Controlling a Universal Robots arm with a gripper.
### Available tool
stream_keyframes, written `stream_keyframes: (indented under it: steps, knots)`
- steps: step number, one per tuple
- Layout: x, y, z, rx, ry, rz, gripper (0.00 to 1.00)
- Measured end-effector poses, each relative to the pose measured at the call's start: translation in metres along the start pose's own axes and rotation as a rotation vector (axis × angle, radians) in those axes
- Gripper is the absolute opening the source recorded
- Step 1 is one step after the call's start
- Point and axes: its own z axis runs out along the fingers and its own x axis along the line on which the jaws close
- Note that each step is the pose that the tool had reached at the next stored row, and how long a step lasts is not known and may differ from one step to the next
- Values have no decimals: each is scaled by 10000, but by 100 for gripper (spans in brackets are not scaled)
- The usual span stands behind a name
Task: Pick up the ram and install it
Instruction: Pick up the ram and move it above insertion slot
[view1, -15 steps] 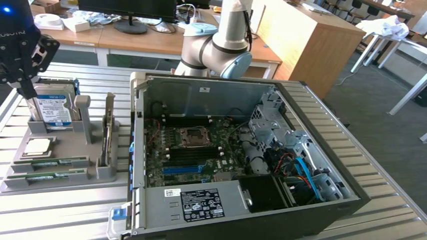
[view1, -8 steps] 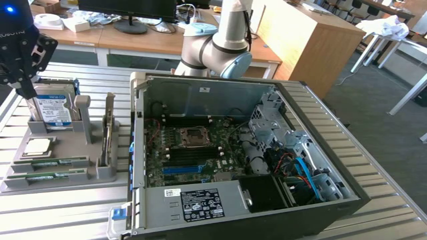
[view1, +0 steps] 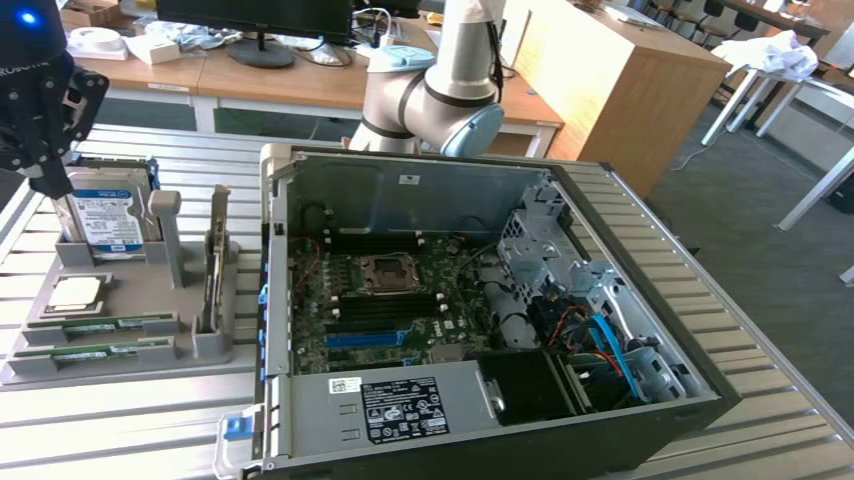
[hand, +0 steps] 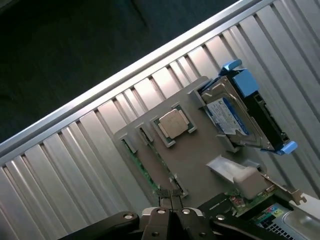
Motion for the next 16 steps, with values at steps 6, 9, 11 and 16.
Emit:
stream_keyframes:
  steps: [6,9,11,16]
  knots:
    - [0,0,1,-18,51,-1088,10]
    - [0,0,1,-26,77,-1644,10]
    - [0,0,2,-32,94,-2003,10]
    - [0,0,3,-46,136,-2912,10]
